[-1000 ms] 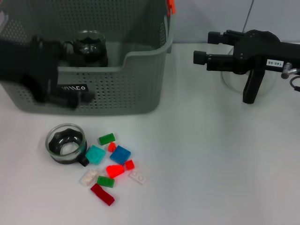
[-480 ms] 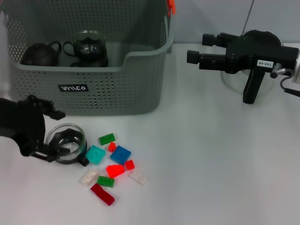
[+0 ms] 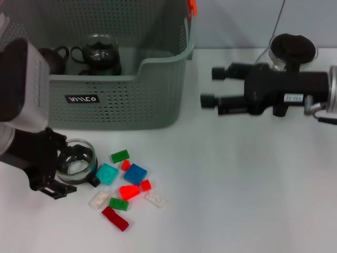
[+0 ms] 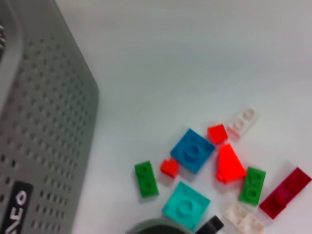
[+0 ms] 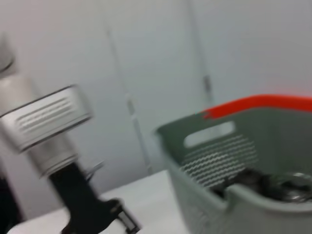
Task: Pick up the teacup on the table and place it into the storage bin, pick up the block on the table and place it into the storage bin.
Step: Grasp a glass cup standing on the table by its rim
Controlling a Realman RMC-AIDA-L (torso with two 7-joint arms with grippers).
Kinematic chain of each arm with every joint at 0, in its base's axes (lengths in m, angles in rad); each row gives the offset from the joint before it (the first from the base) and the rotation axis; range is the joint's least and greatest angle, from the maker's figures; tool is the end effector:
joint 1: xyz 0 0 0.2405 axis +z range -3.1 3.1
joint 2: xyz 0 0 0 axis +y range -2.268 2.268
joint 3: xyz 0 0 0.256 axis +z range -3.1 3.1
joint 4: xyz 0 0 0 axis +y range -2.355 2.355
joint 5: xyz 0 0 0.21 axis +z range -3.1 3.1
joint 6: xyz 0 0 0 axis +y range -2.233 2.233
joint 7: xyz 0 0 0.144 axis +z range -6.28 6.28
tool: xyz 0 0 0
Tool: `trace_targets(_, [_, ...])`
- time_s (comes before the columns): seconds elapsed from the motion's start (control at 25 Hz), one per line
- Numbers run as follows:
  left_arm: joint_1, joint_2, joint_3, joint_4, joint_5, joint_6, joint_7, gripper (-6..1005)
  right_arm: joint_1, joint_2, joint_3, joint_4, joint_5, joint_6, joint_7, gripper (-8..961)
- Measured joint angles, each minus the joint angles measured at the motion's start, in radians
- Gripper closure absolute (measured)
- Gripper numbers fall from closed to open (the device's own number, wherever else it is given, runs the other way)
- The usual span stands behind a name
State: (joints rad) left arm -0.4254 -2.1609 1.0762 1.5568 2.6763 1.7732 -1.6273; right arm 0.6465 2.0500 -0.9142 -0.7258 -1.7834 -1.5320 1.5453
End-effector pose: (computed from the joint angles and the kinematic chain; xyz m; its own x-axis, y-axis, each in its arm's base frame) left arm -0.2284 0.3097 0.0509 0.9144 0.1127 -0.3888 0.0203 -0.9720 -0.2341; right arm 0.1867 0.3679 0.0052 0.7927 -0.2722 -0.5455 -0.3614 -0.9304 -0.0610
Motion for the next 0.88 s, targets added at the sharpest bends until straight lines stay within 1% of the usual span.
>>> trace_targets(0.2, [-0.009, 0.0, 0.014, -0.031, 0.027, -0.018, 0.001, 196, 0.027, 0.013, -0.053, 0.001, -0.078, 0.002, -0.014, 37])
trace_targets(0.32, [-0.015, -0.001, 0.02, -0.042, 0.036, -0.023, 0.001, 197, 0.049, 0.031, -0.088, 0.001, -0.136, 0.031, -0.014, 37])
trace_targets(0.44, [-0.021, -0.001, 0.021, -0.059, 0.045, -0.028, 0.001, 196, 0.073, 0.044, -0.117, 0.004, -0.173, 0.061, -0.006, 37])
trace_targets(0.68, [-0.029, -0.001, 0.023, -0.094, 0.054, -0.06, 0.003, 196, 0.117, 0.047, -0.145, 0.046, -0.183, 0.093, 0.009, 36])
trace_targets(0.88, [-0.033, -0.002, 0.043, -0.139, 0.083, -0.109, 0.005, 196, 0.127, 0.048, -0.146, 0.065, -0.182, 0.108, 0.009, 36])
